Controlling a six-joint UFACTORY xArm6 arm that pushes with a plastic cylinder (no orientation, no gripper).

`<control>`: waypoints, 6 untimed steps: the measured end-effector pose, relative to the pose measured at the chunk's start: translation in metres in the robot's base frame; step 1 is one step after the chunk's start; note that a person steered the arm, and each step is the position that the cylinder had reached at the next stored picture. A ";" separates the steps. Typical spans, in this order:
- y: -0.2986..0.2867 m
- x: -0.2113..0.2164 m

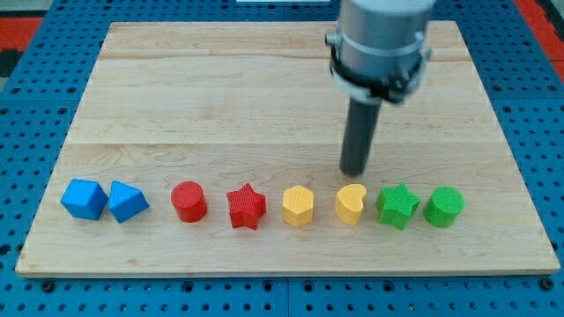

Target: Move the green star to the bottom left of green circle

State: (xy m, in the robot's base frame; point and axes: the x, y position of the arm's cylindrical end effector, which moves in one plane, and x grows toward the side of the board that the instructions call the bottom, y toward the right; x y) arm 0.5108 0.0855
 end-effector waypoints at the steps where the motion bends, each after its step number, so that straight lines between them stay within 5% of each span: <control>1: 0.014 0.010; 3: 0.064 0.027; 6: 0.018 0.049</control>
